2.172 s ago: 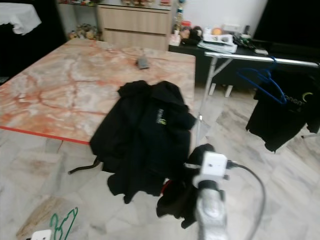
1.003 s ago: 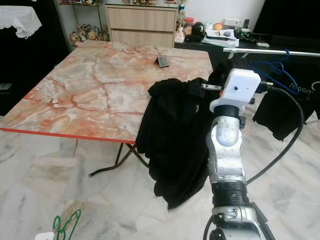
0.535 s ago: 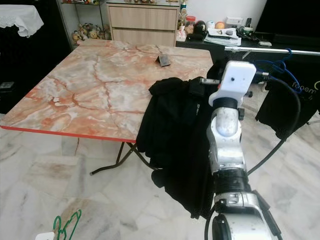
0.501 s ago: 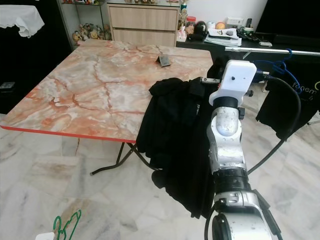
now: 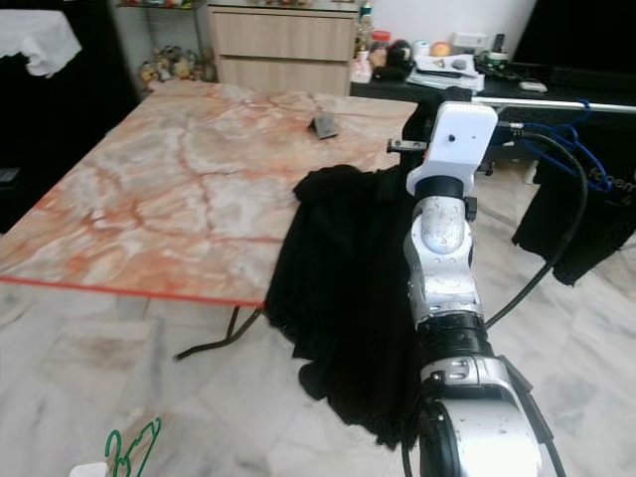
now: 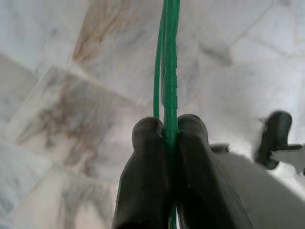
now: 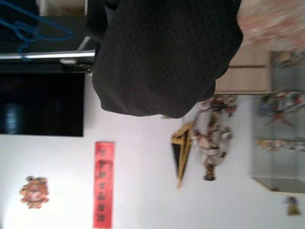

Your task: Hang hanger

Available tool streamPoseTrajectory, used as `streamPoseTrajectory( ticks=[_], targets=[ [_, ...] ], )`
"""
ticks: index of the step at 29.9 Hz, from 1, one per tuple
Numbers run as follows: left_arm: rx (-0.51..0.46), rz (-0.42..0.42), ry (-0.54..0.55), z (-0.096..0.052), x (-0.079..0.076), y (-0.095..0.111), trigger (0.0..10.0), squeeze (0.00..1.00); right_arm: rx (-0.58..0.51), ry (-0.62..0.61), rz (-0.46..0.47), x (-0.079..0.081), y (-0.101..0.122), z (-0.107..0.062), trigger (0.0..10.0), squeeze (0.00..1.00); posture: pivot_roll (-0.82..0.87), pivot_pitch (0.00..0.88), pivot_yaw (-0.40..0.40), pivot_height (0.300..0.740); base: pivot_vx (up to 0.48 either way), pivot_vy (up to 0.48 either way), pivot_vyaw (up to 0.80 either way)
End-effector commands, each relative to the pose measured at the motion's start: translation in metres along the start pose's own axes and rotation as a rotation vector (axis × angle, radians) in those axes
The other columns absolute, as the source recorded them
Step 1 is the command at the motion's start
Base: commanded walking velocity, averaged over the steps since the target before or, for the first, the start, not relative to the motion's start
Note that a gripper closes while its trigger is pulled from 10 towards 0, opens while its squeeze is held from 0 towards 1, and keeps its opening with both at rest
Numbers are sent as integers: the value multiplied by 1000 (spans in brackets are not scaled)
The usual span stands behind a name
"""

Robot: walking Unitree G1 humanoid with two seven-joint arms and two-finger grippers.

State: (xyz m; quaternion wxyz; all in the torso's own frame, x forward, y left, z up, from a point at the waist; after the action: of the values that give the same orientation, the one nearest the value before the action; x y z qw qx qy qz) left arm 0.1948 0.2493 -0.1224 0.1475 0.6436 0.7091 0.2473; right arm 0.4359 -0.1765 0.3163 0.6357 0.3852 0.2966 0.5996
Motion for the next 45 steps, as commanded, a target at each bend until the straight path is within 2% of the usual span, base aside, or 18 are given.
streamPoseTrajectory(
  ticks=[1,11,15,16,17,19,24,25,27,28,29,31,38,39,40,41,42,45],
  targets=[
    [25,20,3,-1,4,-8,10000,0,-59,6,22,6,18,9,10000,0,-4,53,-6,740,439,0,0],
    [27,21,4,-1,5,-9,10000,0,-110,51,39,16,35,20,10000,0,-2,60,-8,740,441,0,0],
    [30,24,6,-2,5,-10,10000,0,-58,88,15,20,21,18,10000,0,-1,65,-11,740,443,0,0],
    [30,22,6,-2,5,-11,10000,0,49,129,-57,25,-4,11,10000,0,-1,70,-12,740,307,0,0],
    [30,21,6,-2,5,-11,10000,0,76,139,-78,26,-10,9,10000,0,-1,70,-12,740,307,0,0],
    [30,24,0,-2,4,-11,10000,0,207,176,-122,28,-44,-7,10000,0,3,76,-14,740,0,0,0],
    [36,20,2,-2,4,-14,10000,0,279,213,-103,26,-73,-34,10000,0,0,85,-13,740,0,0,0],
    [36,21,2,-2,4,-14,10000,0,281,213,-101,26,-74,-35,10000,0,0,85,-13,740,0,0,0],
    [40,21,3,-2,4,-15,10000,0,326,206,-91,20,-88,-51,10000,0,-3,87,-13,740,0,0,0],
    [45,25,3,-3,4,-17,10000,0,385,196,-82,13,-103,-70,10000,0,-10,92,-11,740,0,0,0],
    [45,25,3,-3,4,-17,10000,0,385,196,-82,13,-103,-70,10000,0,-10,92,-11,740,0,0,0],
    [50,33,-1,-3,4,-18,10000,0,444,154,-87,-2,-119,-94,10000,0,-12,99,-9,740,0,0,0],
    [52,40,0,-3,4,-20,10000,0,464,80,-63,-24,-121,-119,10000,0,-21,100,-6,740,0,0,0],
    [52,41,-1,-3,4,-20,10000,0,465,65,-53,-27,-120,-122,10000,39,-22,100,-8,740,0,0,0],
    [50,41,-1,-3,4,-20,10000,0,466,63,-49,-27,-119,-124,10000,510,-22,100,-8,740,0,0,0],
    [49,41,-1,-3,4,-20,10000,0,468,64,-48,-27,-118,-126,10000,510,-22,100,-8,740,0,0,0],
    [49,44,0,-3,5,-20,10000,0,460,57,-26,-26,-115,-128,10000,1000,-20,99,-8,740,0,0,0],
    [51,51,3,-3,5,-20,10000,0,435,49,-7,-24,-109,-128,10000,1000,-19,98,-9,740,0,0,0]
  ],
)
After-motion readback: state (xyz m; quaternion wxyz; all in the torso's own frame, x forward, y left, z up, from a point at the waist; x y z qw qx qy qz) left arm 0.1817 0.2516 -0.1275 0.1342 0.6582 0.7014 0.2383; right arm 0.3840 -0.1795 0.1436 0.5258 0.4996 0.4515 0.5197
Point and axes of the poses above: a point about 5 cm out from each wrist's last joint towards the gripper, its own z axis pointing out of the wrist towards the gripper, its own y axis along the axis of the wrist's last joint, x = y × z, the point moved 5 cm from there along z, pointing out of the wrist towards the gripper, and after that the axes turned 7 degrees about z, right-handed, at the moved point
